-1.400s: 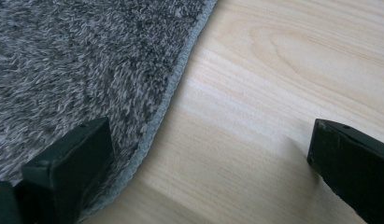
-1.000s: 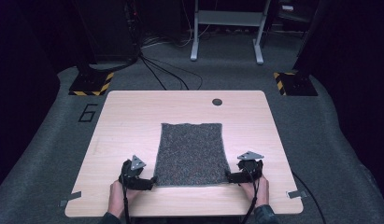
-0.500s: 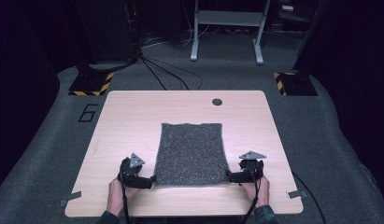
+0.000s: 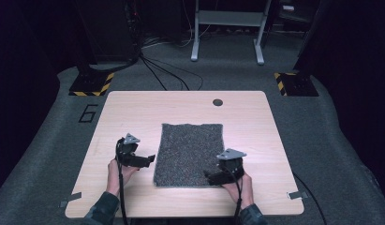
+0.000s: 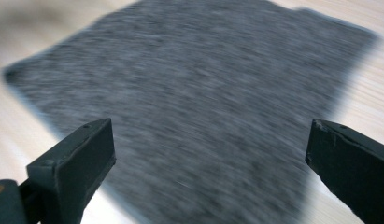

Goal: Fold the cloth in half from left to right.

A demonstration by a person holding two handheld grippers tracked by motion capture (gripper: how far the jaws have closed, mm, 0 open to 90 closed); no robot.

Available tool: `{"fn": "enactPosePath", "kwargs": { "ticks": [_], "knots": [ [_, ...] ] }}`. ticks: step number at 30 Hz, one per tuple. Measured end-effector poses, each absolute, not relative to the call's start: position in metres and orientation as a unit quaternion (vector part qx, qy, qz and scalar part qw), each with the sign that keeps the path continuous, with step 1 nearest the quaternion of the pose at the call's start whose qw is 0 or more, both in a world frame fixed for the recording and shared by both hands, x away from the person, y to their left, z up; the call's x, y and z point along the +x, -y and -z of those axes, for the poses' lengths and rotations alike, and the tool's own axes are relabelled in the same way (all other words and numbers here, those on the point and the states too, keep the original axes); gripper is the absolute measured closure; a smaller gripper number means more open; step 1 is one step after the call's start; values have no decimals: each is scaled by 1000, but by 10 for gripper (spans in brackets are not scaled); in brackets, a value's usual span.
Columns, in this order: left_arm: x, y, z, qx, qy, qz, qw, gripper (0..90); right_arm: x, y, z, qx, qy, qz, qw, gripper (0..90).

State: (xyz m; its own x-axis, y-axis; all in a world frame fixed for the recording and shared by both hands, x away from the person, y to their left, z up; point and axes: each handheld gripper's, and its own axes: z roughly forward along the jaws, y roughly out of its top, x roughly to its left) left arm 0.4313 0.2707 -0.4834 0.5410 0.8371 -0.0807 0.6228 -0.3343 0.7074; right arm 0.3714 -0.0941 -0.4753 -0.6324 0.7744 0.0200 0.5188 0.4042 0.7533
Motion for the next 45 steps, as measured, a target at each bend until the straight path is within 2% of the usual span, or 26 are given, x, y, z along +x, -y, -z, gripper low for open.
{"fn": "enactPosePath", "kwargs": {
  "ticks": [7, 10, 16, 22, 25, 31, 41, 43, 45],
  "knots": [
    [460, -262, 483, 806, -454, -141, 353, 22, 369, 36, 476, 336, -844, -396, 134, 19],
    [472, -257, 484, 808, -452, -138, 351, 58, 368, 13, 479, 326, -851, -394, 116, 33],
    [499, -245, 489, 809, -456, -131, 346, 69, 365, -28, 487, 289, -868, -392, 94, 76],
    [524, -230, 495, 821, -453, -124, 325, 86, 362, -57, 497, 268, -884, -377, 71, 203],
    [533, -224, 498, 821, -453, -115, 327, 128, 364, -65, 501, 264, -884, -380, 69, 263],
    [545, -218, 504, 819, -460, -121, 322, 208, 361, -79, 502, 260, -889, -370, 72, 486],
    [559, -222, 509, 788, -489, -155, 340, 387, 361, -87, 506, 259, -892, -362, 85, 643],
    [560, -221, 509, 793, -486, -158, 332, 439, 361, -89, 508, 255, -894, -357, 93, 672],
    [561, -218, 511, 797, -484, -161, 323, 452, 361, -89, 508, 255, -896, -352, 91, 677]
  ]
}}
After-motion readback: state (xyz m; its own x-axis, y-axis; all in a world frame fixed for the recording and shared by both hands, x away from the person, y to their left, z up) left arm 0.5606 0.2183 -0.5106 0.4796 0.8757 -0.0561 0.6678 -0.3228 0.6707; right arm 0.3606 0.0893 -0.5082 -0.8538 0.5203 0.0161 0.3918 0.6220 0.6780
